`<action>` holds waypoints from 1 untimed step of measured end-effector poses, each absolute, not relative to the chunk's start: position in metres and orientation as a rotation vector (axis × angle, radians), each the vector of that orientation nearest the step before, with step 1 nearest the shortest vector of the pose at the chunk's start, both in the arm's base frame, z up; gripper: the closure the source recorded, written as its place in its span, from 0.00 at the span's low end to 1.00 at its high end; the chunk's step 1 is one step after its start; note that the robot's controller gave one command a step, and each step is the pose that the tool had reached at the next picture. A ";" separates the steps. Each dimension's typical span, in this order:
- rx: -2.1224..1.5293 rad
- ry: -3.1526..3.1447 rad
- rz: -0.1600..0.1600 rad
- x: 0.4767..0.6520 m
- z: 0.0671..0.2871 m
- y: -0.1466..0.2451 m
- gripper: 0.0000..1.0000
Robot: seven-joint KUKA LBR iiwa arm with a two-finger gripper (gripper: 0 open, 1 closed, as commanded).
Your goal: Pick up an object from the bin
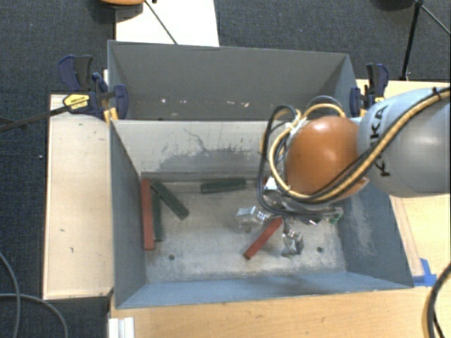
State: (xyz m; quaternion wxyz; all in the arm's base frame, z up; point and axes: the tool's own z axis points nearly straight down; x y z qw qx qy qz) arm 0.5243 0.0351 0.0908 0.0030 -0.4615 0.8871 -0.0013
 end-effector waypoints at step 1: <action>-1.674 2.656 0.002 0.531 0.070 0.033 1.00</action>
Offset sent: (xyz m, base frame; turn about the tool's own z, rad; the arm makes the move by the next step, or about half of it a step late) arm 0.0000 0.0000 0.0000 0.0000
